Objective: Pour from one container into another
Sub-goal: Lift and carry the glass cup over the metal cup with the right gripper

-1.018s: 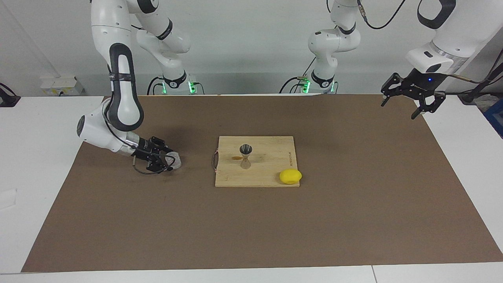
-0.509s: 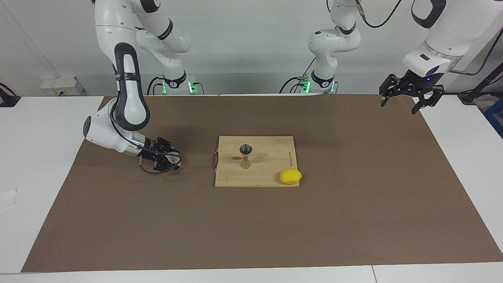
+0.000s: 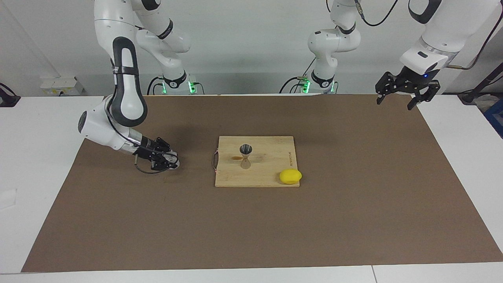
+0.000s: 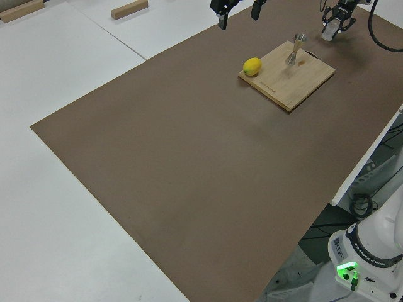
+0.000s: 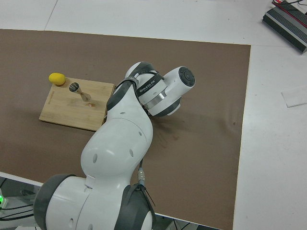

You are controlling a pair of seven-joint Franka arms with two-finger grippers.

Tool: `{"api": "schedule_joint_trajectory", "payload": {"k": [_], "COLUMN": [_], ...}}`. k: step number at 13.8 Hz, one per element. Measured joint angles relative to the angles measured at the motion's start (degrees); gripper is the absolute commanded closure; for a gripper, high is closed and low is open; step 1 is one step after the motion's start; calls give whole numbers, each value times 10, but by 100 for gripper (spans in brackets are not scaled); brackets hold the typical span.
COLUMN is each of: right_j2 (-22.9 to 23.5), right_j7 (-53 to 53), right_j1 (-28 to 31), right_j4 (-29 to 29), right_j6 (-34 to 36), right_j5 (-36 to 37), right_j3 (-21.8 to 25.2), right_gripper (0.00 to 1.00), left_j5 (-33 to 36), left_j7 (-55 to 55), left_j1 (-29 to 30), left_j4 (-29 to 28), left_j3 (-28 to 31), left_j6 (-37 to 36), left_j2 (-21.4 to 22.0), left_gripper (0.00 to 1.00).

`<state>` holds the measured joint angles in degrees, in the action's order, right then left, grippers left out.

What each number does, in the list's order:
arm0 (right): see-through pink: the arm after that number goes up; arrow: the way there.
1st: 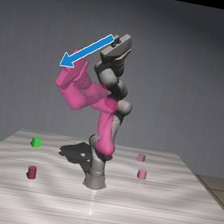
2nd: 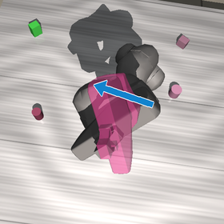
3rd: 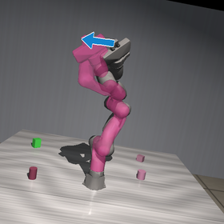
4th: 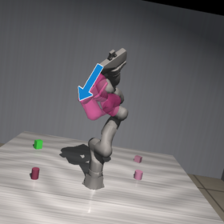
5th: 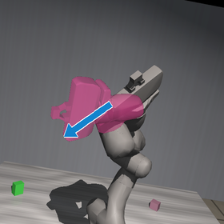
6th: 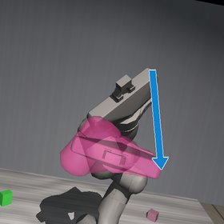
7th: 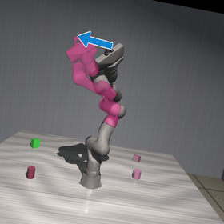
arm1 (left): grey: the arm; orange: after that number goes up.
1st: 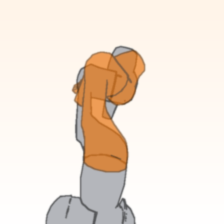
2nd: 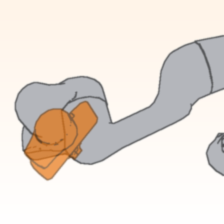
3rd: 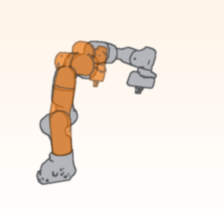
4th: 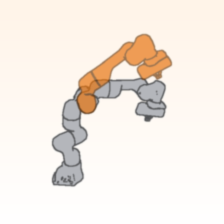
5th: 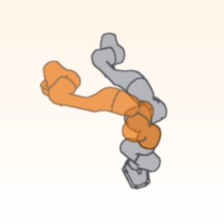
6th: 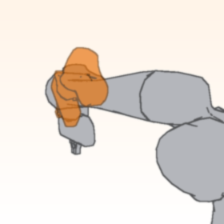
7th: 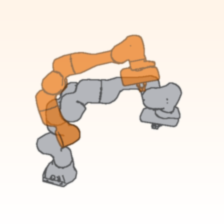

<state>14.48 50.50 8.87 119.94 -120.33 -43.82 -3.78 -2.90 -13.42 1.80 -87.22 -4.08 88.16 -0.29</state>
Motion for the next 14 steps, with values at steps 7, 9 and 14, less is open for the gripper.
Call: {"api": "schedule_joint_trajectory", "payload": {"k": [7,9,14], "right_j2": [-25,-24,-9], "right_j7": [241,327,454], "right_j1": [-126,-164,-249], "right_j4": [-72,-104,-165], "right_j6": [-20,-23,-23], "right_j5": [47,103,238], "right_j3": [-3,-3,-4], "right_gripper": [92,92,92], "left_j5": [2,11,14], "left_j7": [14,26,35], "left_j1": [-20,-33,-35], "left_j4": [10,11,13], "left_j3": [0,-1,0], "left_j6": [-14,-14,-14], "left_j2": [0,0,0], "left_gripper": [0,0,0]}}
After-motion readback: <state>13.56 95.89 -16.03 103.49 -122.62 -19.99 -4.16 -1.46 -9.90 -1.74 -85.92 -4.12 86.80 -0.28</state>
